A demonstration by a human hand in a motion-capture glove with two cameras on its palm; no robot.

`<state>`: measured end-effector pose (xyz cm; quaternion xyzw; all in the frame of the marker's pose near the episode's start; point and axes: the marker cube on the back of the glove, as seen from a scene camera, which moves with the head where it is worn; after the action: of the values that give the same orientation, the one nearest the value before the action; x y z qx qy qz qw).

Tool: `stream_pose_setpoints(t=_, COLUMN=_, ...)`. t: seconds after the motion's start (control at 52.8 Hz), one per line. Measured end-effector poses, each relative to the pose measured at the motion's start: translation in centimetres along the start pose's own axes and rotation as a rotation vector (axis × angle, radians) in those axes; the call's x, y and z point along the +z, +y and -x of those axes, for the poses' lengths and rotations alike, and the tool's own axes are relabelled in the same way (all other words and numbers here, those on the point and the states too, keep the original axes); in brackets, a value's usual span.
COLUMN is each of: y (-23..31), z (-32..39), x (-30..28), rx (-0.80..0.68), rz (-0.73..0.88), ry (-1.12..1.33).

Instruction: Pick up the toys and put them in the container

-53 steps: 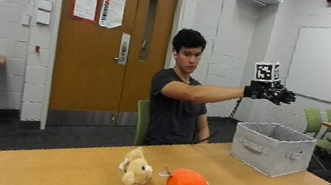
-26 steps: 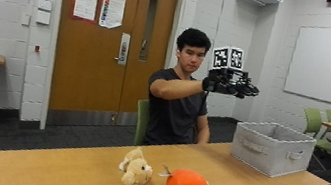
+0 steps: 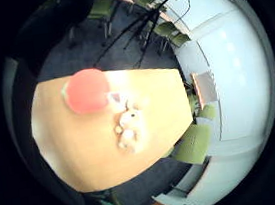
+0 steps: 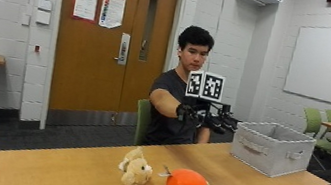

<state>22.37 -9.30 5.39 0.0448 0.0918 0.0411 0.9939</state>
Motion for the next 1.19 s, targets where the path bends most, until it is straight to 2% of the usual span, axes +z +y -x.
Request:
stream_pose_setpoints(t=0.398, y=-2.6, z=-1.8, x=14.4, rx=0.112, rz=0.255, ry=-0.047)
stream_pose_setpoints(t=0.549, y=-2.3, z=-2.6, x=17.1, rx=0.14, rz=0.354, ry=-0.022)
stream_pose_setpoints(t=1.023, y=-1.9, z=-2.3, x=16.1, rx=0.128, rz=0.301, ry=0.048)
stream_pose_setpoints(t=1.193, y=-1.3, z=-0.5, x=14.4, rx=0.081, rz=0.361, ry=0.101)
